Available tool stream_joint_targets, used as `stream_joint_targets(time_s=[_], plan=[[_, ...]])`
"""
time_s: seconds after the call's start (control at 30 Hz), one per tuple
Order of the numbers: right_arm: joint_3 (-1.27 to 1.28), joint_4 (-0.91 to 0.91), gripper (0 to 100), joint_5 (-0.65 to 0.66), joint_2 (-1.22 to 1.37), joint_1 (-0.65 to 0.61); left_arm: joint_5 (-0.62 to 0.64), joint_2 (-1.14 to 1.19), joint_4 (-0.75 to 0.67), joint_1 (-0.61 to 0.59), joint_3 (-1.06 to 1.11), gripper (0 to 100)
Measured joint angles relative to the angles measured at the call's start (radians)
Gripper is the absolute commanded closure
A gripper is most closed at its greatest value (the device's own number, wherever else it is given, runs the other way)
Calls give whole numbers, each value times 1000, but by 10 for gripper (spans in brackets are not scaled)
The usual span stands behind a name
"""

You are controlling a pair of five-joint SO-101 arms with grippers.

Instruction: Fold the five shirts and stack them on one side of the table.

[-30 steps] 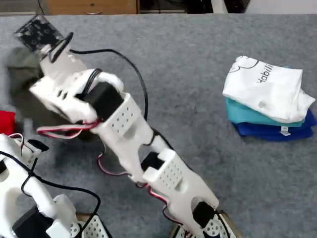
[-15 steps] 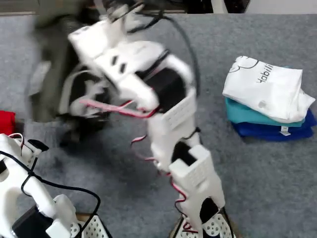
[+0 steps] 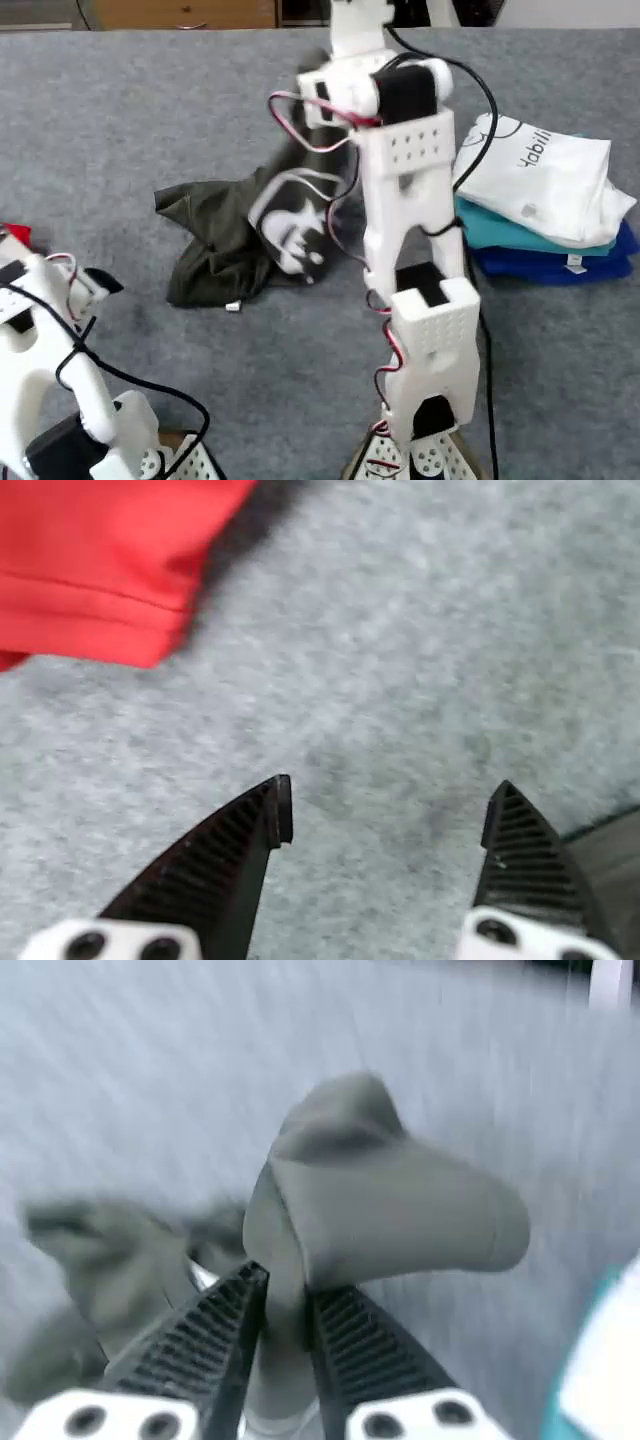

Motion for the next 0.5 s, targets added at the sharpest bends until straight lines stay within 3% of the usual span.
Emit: stream_joint_targets(time_s=[0.23, 0.5], plan=[[391, 0, 996, 72, 0, 101, 41, 0, 0, 118, -15, 689], [620, 0, 995, 135, 8, 199, 98, 0, -117, 385, 12, 692]])
